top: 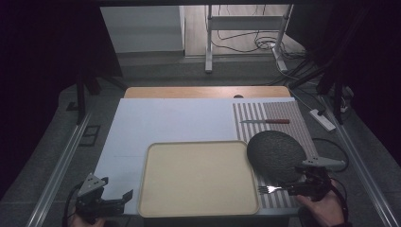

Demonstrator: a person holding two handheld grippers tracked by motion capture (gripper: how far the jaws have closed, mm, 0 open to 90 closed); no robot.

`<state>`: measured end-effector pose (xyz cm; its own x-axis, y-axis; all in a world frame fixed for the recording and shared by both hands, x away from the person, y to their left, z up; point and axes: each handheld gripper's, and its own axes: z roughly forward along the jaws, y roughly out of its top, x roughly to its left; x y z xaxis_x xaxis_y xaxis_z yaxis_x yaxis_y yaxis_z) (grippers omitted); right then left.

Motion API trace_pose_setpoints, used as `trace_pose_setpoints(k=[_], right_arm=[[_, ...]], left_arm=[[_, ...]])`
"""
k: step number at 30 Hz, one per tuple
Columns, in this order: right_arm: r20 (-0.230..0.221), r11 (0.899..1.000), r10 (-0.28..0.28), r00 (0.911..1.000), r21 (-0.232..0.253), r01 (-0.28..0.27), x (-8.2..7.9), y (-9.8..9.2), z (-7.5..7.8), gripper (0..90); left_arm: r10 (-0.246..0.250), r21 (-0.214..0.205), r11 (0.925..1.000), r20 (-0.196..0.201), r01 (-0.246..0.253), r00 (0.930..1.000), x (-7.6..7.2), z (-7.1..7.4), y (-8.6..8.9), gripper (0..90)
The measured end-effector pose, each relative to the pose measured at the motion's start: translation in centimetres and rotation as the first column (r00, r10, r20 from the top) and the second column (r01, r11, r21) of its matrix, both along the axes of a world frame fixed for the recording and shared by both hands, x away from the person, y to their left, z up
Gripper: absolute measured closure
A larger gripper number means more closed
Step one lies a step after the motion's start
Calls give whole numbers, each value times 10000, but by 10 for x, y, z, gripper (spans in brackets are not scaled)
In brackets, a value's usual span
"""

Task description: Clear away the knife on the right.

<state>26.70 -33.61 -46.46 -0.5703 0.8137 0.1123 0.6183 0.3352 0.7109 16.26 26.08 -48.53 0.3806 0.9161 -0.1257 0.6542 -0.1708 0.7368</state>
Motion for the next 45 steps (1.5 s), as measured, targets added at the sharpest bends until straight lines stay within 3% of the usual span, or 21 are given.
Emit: trace_pose_setpoints(k=[15, 24, 28, 36, 45], right_arm=[[215, 9993, 48, 9998, -378, -40, 9, 4, 9, 76], [418, 9983, -155, 9990, -546, 178, 25, 6, 18, 91], [159, 9987, -334, 9993, -392, 340, 32, 6, 20, 92], [282, 9986, -378, 9989, -349, 388, 42, 7, 24, 85], [229, 9969, -389, 9990, -673, 404, 58, 8, 26, 96]], left_arm=[[-412, 146, 9991, 184, 410, 9990, -2, 1, -3, 0], [-561, 9, 9984, 116, 561, 9984, 0, 0, -2, 0], [-663, -11, 9978, 109, 663, 9977, 0, 0, -2, 0], [-741, -127, 9972, 154, 743, 9971, 0, 0, -1, 0], [-797, 43, 9968, 70, 796, 9968, 1, 0, -4, 0]])
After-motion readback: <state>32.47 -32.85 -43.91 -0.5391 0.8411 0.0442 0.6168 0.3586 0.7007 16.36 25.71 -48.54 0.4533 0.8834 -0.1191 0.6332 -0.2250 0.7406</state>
